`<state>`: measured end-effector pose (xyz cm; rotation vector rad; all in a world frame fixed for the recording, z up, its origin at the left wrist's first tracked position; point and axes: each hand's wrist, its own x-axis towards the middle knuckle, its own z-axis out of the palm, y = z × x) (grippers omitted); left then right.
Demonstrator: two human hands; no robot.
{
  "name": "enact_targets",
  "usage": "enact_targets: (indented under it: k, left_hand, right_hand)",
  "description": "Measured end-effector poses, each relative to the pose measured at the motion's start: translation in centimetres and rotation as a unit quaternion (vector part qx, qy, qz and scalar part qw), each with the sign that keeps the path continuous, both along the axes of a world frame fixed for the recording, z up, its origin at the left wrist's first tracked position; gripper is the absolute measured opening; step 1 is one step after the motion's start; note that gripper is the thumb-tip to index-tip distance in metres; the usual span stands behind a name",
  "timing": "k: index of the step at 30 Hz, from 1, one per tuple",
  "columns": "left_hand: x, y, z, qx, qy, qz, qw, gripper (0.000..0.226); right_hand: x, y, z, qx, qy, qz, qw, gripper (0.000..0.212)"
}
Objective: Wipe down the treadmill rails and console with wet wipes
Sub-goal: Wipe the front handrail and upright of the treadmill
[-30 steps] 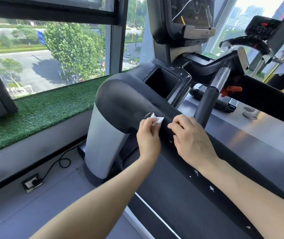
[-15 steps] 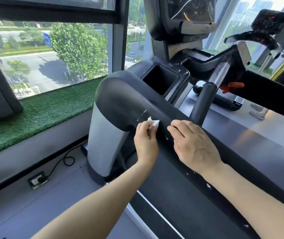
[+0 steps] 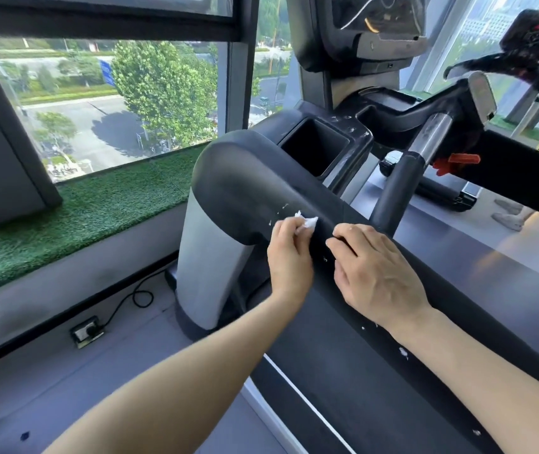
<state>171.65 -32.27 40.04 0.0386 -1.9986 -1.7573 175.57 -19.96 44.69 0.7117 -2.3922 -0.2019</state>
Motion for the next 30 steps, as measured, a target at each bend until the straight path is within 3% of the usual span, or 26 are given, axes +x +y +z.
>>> enact_targets:
  k: [6, 11, 14, 19, 26, 30]
  left_hand:
    - [-6.7, -3.9, 2.7, 0.041, -0.108, 0.052, 0.992, 0.019]
    - [-0.9, -0.4, 0.8, 0.017, -0.062, 0.012, 0.998, 0.016]
    - [-1.8, -0.8, 0.9, 0.004, -0.05, 0.024, 0.998, 0.014]
    - [-7.2, -3.7, 2.4, 0.068, -0.103, 0.063, 0.99, 0.019]
    - [0.5, 1.1, -0.6, 0.076, -0.074, -0.011, 0.994, 0.028]
    - [-3.1, -1.1, 1.0, 0.111, -0.08, 0.049, 0.989, 0.018]
  right_hand:
    - [0.0, 0.1, 0.0, -0.012, -0.001, -0.001, 1.0, 0.019]
    - [0.0, 0.0, 0.0, -0.012, 0.003, -0.002, 1.0, 0.019]
    - [-0.1, -0.1, 0.0, -0.007, 0.0, -0.005, 1.0, 0.019]
    - [0.0, -0.1, 0.0, -0.013, -0.002, -0.008, 1.0, 0.018]
    - [0.0, 0.0, -0.1, -0.008, 0.004, -0.003, 1.0, 0.018]
    - [0.0, 0.0, -0.1, -0.009, 0.005, -0.001, 1.0, 0.019]
